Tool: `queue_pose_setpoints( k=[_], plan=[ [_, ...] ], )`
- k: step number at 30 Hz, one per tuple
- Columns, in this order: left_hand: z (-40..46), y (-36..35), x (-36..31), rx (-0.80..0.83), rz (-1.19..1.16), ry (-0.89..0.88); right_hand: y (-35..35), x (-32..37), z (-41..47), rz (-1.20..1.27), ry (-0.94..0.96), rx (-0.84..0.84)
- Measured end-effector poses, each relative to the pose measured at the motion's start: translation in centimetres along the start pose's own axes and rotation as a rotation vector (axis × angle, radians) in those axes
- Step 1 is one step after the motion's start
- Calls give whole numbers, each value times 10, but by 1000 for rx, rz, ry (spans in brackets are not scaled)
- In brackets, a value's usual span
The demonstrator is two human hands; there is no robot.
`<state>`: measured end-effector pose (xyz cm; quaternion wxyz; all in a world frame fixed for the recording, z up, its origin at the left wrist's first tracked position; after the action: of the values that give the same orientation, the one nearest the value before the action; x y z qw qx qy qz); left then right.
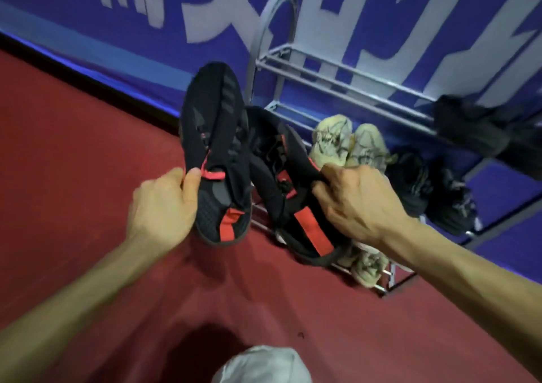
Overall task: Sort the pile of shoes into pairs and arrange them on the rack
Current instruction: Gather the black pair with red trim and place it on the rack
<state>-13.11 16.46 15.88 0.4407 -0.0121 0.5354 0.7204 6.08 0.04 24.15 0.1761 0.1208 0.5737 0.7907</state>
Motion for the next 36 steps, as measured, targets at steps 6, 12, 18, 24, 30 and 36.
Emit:
queue_pose_setpoints(
  k=[6,12,18,24,30,36],
  plan=[
    [91,70,-108,-71,-196,-255,82,-59,27,247,-380,-187],
    [209,16,-219,170,-142,-242,94,-137,89,221,-685,-197],
    [227,-72,-257,234,97,-185,21,-119,113,-101,-346,53],
    [239,-71,-253,212,4,-65,18,-115,116,-141,-307,-64],
    [228,-67,-258,162,48,-83,13,-101,102,-234,-378,-223],
    [207,-63,-261,104,-23,-16,9,-88,96,-266,-474,-384]
  ],
)
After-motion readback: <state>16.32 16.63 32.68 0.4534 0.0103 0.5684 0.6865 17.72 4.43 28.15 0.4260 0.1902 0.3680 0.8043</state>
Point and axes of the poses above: each hand's wrist, its own z-axis towards the middle knuckle, its own y-axis out of the back of the hand, x = y × z, the point moved 2 cm from there along z, towards the middle knuckle, and after that the axes turned 7 degrees about -y, right-handed, at the moved point
